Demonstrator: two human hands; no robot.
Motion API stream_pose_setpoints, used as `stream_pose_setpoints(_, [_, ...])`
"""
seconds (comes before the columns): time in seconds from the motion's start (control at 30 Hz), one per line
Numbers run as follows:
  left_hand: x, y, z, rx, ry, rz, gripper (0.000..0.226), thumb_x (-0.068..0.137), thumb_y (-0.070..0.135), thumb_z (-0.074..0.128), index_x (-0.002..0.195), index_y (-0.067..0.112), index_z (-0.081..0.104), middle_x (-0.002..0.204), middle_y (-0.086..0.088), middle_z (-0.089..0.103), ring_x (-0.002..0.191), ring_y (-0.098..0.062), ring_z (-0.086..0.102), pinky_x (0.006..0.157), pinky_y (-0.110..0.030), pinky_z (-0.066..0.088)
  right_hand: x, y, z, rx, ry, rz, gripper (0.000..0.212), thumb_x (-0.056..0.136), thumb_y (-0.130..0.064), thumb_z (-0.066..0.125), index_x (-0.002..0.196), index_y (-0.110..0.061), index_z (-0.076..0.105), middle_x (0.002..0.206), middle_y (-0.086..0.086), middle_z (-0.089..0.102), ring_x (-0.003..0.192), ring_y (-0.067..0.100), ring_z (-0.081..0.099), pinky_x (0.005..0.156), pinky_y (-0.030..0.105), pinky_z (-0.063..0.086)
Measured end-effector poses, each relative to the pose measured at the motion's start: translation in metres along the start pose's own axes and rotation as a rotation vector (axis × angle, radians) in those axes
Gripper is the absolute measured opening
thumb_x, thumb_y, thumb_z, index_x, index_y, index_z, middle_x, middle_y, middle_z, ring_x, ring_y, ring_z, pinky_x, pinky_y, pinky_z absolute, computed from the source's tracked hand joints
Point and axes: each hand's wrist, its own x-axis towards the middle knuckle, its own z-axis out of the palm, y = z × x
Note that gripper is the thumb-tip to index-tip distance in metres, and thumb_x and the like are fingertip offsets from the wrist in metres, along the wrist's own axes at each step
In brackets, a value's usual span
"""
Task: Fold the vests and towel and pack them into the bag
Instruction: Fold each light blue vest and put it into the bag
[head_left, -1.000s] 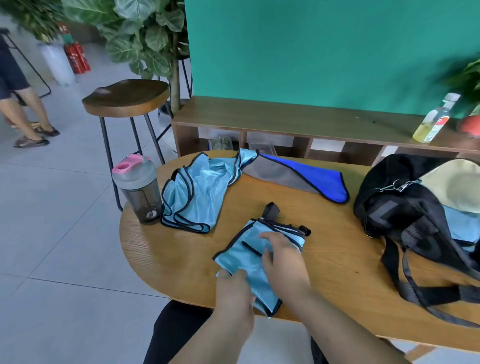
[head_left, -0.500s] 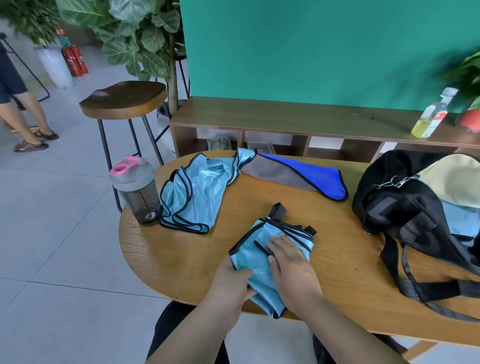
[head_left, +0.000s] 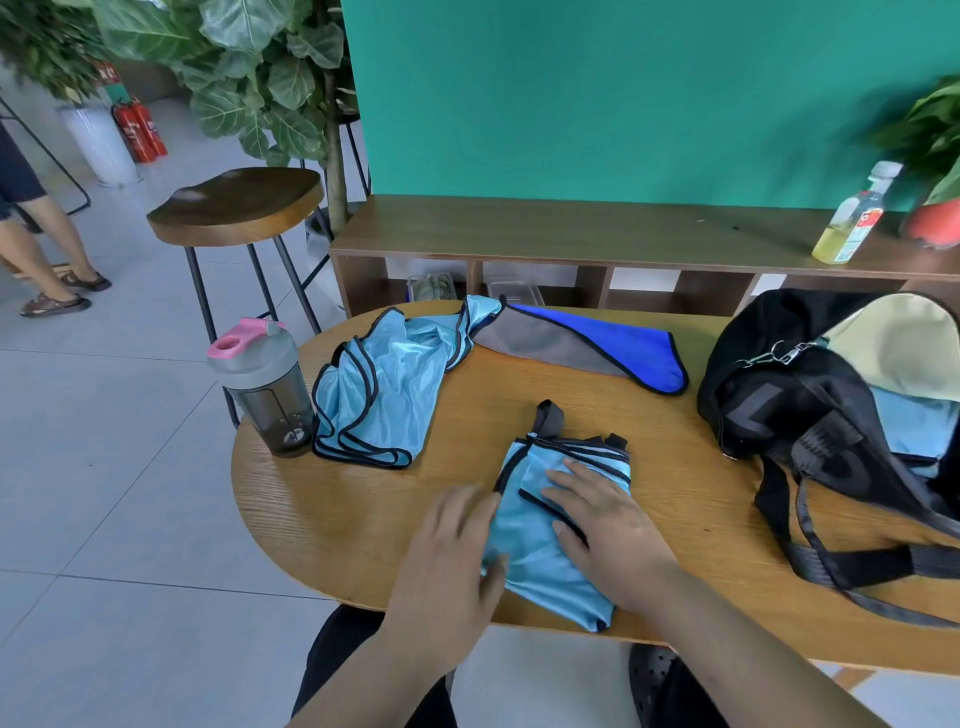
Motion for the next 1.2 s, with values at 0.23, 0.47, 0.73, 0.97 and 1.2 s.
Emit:
stream_pose_setpoints(0.23, [0.006,0.01,0.011,0.052,-0.035,0.13,0.05,0.11,0.054,0.029,0.147,0.03,0.053,0.154,0.016,0.042,0.143,-0.01,0.036,0.116,-0.035,0.039,-0.001,0.02,-0.03,0.038,0.007,-0.133,0.043,0.105,-0.021,0.055,0.147,-0.029,0.059,0.162,-0.017,0.043,0.158,0.0,0.015,0.127,0.04,0.03])
stream_pose_setpoints(0.47, [0.072,0.031,0.015,0.033,-0.1,0.277,0.052,0.113,0.033,0.035,0.163,0.02,0.031,0.173,0.005,0.022,0.162,-0.013,0.005,0.131,-0.039,0.014,-0.055,-0.007,-0.008,0.021,0.086,0.087,0.085,0.095,-0.077,0.047,0.16,-0.024,0.04,0.173,-0.01,0.019,0.161,0.009,0.005,0.129,0.041,0.024])
stream_pose_setpoints(0.73, [0.09,0.012,0.035,0.357,-0.353,0.404,0.068,0.111,0.058,0.018,0.168,0.022,0.01,0.176,0.004,-0.01,0.159,-0.014,-0.023,0.132,-0.044,0.001,-0.088,0.021,-0.023,0.125,0.073,-0.028,0.075,0.096,-0.071,0.06,0.154,-0.024,0.05,0.17,-0.012,0.024,0.161,0.013,0.015,0.127,0.042,0.028])
stream_pose_setpoints(0.97, [0.059,0.028,0.02,0.165,-0.333,0.51,0.078,0.106,0.073,0.024,0.168,0.026,0.015,0.176,0.009,0.002,0.159,-0.006,-0.015,0.132,-0.038,0.0,-0.093,0.023,-0.021,0.181,0.232,0.025,0.045,0.084,-0.041,0.08,0.125,-0.028,0.07,0.126,-0.011,0.052,0.122,0.015,0.05,0.099,0.043,0.047])
stream_pose_setpoints(1.2, [0.042,0.022,0.034,0.341,-0.342,0.602,0.07,0.108,0.069,0.018,0.168,0.034,0.008,0.176,0.004,-0.009,0.16,-0.016,-0.019,0.131,-0.047,0.002,-0.096,0.022,-0.022,0.226,0.241,0.064,0.039,0.081,-0.027,0.076,0.119,-0.025,0.07,0.109,-0.011,0.049,0.105,0.013,0.052,0.093,0.037,0.048])
